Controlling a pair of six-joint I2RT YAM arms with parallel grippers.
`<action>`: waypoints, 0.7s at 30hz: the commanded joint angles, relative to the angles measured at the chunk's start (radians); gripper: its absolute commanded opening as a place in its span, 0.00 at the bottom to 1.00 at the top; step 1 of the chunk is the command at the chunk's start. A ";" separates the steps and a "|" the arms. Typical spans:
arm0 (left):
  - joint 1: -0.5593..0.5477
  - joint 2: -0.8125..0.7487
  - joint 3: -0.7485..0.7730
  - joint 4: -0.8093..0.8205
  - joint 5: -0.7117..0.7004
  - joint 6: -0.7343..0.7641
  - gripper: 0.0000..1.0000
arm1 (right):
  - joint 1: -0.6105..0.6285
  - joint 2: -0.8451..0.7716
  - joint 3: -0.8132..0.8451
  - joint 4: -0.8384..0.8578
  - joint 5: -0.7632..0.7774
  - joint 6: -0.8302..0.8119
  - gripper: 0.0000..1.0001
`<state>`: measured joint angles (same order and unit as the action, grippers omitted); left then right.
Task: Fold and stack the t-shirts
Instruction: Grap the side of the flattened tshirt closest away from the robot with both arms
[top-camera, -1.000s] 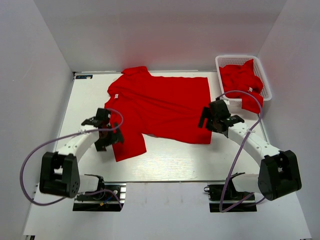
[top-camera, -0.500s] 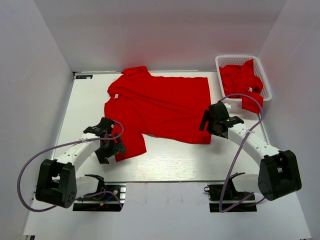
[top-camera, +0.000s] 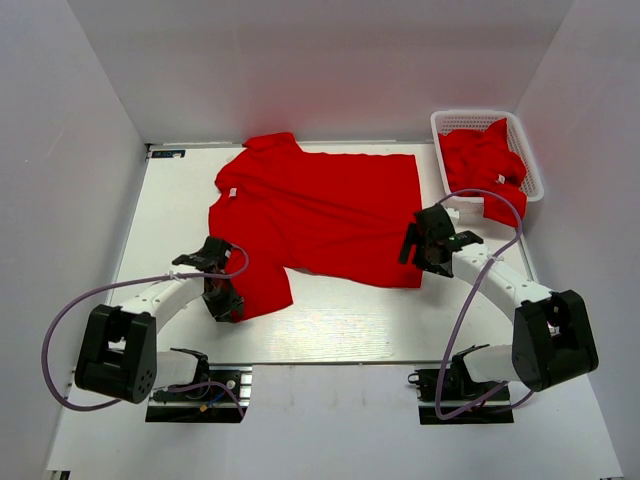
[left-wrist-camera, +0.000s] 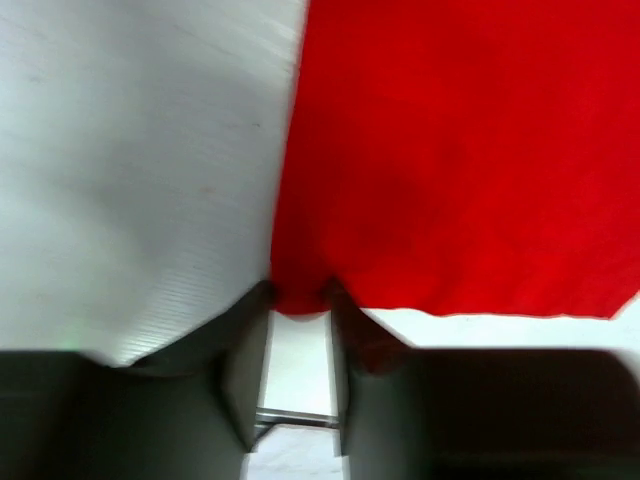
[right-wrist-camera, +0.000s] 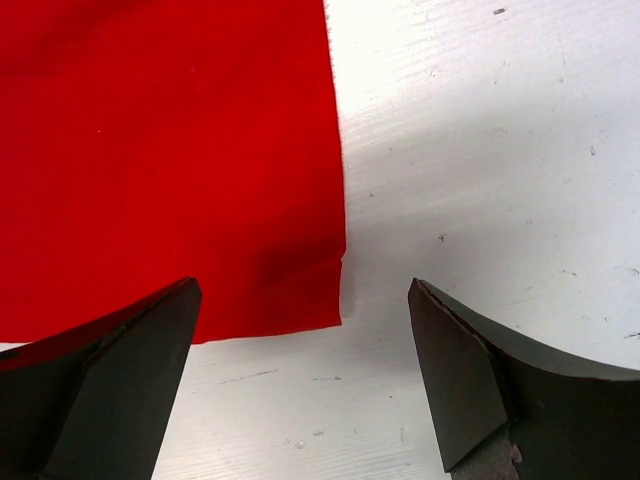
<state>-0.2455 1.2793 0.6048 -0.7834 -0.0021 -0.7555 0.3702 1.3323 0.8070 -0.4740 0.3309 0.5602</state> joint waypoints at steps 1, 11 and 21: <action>-0.011 0.020 -0.069 0.102 0.027 -0.005 0.35 | -0.008 -0.001 0.008 -0.012 0.022 -0.008 0.90; -0.011 -0.015 -0.100 0.121 0.016 0.004 0.00 | -0.007 -0.033 -0.025 -0.032 0.030 0.000 0.90; -0.011 -0.133 -0.068 -0.003 0.025 0.013 0.00 | -0.008 -0.028 -0.048 -0.026 -0.022 0.038 0.90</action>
<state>-0.2520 1.1740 0.5346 -0.7315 0.0395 -0.7555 0.3668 1.3228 0.7837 -0.5045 0.3363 0.5701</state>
